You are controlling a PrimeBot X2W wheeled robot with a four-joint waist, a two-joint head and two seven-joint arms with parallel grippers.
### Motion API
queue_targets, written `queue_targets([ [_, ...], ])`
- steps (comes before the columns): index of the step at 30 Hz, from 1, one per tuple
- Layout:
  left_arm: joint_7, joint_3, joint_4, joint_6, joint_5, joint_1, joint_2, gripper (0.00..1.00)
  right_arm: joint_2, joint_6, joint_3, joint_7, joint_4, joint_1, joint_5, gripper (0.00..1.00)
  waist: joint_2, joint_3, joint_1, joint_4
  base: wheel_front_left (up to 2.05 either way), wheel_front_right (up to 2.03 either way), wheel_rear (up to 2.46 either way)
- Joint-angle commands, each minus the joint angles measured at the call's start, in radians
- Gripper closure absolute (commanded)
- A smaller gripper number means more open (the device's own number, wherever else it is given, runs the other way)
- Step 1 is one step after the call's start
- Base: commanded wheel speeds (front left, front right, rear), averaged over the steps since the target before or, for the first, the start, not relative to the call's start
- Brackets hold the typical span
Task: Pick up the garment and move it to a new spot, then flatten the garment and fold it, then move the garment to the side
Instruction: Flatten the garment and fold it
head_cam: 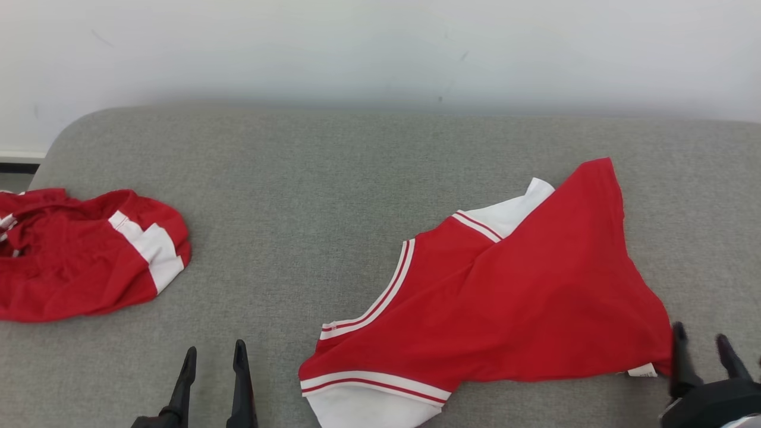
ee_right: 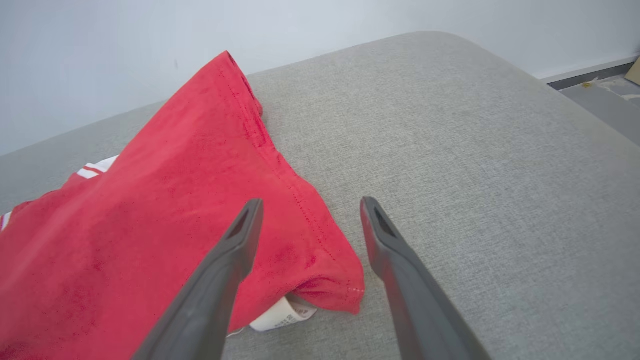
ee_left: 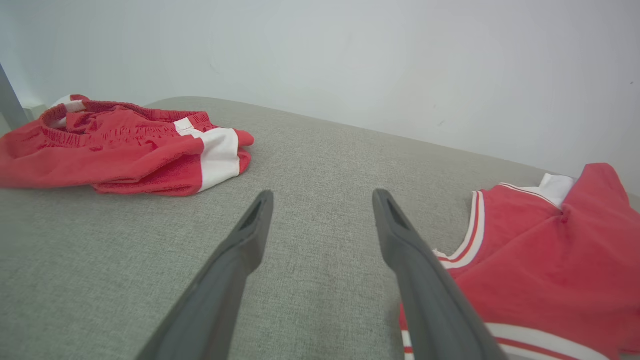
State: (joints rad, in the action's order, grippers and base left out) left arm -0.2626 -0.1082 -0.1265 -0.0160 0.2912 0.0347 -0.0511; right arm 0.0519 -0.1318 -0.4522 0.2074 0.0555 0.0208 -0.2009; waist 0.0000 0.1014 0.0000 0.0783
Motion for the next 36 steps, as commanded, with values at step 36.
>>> queue_targets([
  [36,0.226,-0.173,-0.389,0.117,-0.083,-0.267,-0.105,0.0,-0.003,0.002,0.343,-0.332,0.034,0.023,-0.02,0.0,0.0,0.023,0.0,-0.167,0.0,0.0,0.0],
])
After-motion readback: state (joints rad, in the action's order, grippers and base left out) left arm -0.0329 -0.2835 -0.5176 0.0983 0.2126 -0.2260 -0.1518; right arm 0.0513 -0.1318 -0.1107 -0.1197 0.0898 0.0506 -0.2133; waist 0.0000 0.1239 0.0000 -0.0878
